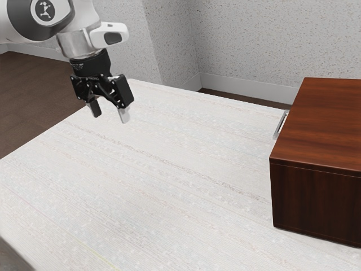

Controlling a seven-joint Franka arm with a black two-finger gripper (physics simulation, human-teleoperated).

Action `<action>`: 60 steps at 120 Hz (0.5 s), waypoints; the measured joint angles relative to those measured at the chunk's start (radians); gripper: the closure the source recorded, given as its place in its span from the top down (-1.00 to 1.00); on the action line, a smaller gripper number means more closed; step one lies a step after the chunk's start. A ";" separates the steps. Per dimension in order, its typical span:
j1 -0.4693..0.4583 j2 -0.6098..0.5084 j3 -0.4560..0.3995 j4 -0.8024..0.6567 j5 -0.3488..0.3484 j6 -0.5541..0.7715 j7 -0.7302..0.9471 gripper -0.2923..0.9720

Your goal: Pull the drawer handle with one arm to open the drawer

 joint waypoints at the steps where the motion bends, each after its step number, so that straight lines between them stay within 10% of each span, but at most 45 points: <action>1: 0.000 0.000 0.000 0.000 0.000 0.000 0.000 0.54; 60: -0.119 -0.143 -0.048 0.221 0.080 -0.030 0.019 0.54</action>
